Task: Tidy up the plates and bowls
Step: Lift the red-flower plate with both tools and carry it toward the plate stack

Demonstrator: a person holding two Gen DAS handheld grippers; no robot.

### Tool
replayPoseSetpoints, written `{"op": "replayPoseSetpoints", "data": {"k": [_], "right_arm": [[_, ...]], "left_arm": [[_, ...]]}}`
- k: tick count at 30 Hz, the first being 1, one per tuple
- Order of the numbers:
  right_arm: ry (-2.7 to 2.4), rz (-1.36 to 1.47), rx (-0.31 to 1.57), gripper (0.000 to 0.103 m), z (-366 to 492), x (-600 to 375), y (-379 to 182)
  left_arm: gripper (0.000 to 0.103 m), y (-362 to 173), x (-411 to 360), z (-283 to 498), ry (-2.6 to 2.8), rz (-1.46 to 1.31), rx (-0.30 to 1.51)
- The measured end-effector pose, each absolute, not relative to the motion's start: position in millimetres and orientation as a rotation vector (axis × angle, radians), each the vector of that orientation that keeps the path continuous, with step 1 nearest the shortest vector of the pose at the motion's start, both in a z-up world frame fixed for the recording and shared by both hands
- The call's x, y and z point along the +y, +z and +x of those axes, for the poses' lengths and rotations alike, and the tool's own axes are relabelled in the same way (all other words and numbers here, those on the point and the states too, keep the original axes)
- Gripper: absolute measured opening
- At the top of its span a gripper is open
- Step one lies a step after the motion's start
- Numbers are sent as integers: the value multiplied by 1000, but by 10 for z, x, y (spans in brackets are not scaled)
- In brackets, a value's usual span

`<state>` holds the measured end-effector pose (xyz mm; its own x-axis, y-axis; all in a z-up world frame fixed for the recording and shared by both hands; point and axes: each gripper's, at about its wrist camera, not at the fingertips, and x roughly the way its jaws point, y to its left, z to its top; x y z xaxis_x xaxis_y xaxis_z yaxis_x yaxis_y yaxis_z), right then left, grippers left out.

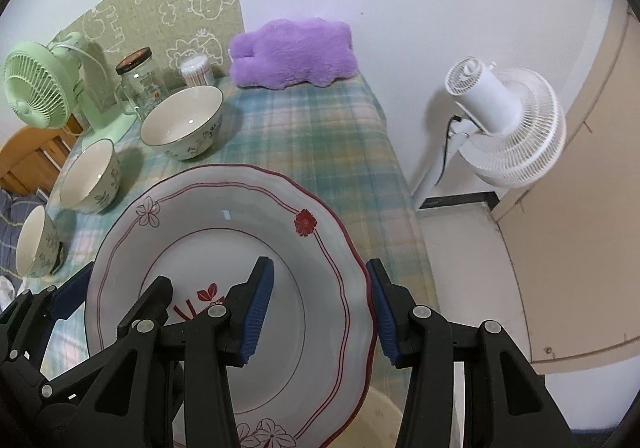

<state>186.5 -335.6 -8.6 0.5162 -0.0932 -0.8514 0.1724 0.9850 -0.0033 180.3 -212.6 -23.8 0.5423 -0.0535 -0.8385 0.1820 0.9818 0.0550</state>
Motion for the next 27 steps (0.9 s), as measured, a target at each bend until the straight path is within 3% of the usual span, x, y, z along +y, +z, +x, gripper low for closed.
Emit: {"op": "replayPoseSetpoints", "data": {"k": [27], "right_arm": [[-304, 121, 1141, 51, 680, -3552, -533]], "left_arm": [[61, -777, -2366, 930, -340, 235, 1117]]}}
